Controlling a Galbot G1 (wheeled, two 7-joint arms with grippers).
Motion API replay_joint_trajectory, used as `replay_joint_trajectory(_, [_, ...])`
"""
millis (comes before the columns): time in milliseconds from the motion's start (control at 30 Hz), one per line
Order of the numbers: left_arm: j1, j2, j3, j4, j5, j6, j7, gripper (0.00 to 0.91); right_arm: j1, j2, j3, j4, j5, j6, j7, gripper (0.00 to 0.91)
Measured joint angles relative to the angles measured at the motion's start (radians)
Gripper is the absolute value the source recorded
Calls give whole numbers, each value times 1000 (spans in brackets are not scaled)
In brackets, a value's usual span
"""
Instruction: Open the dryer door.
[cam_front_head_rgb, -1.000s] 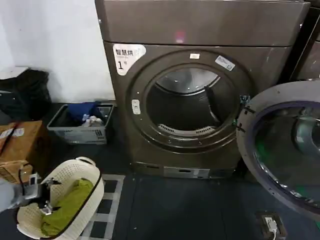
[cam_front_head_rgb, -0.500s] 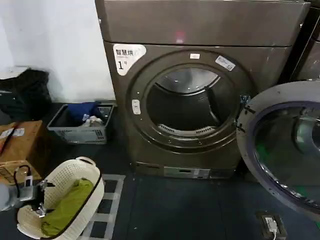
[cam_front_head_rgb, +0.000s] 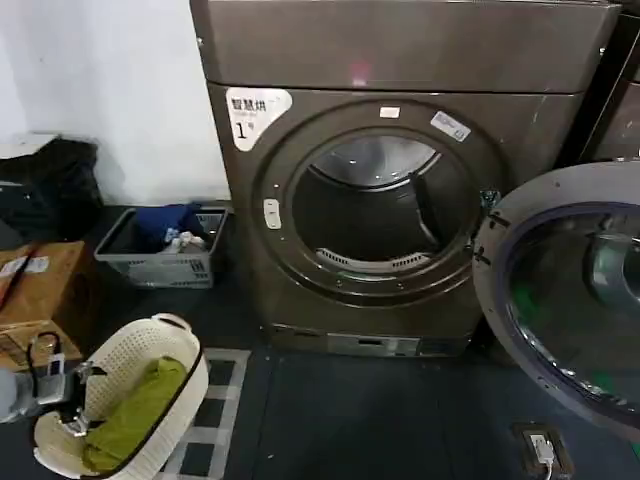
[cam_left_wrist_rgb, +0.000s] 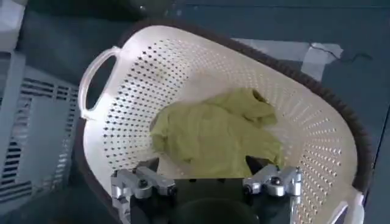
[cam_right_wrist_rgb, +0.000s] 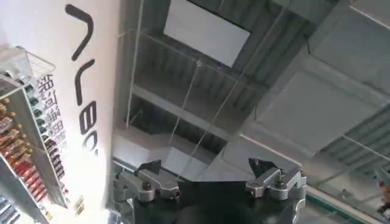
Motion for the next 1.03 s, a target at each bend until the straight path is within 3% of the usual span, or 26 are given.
replay_joint_trajectory(1033, [6,1,1,23,5,-20,21,907,0,6,-1,8,0,1,0,907])
